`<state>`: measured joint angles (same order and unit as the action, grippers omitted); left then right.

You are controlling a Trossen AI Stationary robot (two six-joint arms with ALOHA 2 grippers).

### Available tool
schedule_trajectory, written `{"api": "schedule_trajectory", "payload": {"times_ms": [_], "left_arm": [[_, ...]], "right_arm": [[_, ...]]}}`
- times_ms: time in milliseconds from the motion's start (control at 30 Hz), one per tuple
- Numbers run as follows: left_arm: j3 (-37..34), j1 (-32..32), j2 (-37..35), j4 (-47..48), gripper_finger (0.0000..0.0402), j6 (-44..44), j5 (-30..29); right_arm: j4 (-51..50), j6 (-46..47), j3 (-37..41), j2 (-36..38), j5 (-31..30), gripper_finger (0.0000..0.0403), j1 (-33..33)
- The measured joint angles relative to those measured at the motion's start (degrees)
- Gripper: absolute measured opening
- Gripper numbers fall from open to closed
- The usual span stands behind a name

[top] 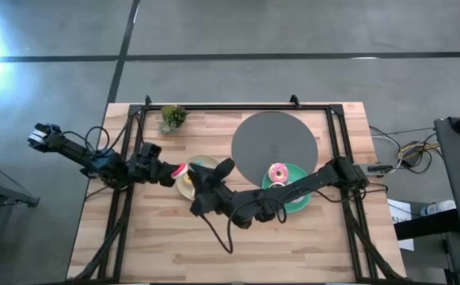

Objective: Pick & Place donuts
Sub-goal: Put the small red donut on the light brown plate

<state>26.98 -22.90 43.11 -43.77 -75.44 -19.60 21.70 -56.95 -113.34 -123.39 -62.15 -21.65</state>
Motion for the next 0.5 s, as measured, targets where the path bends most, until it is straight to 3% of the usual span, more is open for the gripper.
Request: {"api": "schedule_trajectory", "payload": {"times_ms": [167, 300, 400, 500], "left_arm": [[0.00, 0.04, -0.39, 3.95, 0.0024, 2.43, -2.45], [0.00, 0.04, -0.39, 15.66, 0.0024, 2.28, -6.53], [0.00, 0.04, -0.11, 29.73, 0.0024, -0.08, -11.78], [0.00, 0.18, 0.44, 42.94, 0.0024, -5.62, -15.54]], "right_arm": [[-6.44, 7.44, 0.09, 0.00, -8.09, 0.0153, -1.01], [-14.73, 18.83, 0.09, 0.62, -13.50, 0.0180, -2.52], [-27.30, 36.67, 0.11, 3.59, -14.38, 0.0182, -3.33], [-45.52, 62.57, -0.07, 8.48, -14.10, 0.0178, -3.65]]}}
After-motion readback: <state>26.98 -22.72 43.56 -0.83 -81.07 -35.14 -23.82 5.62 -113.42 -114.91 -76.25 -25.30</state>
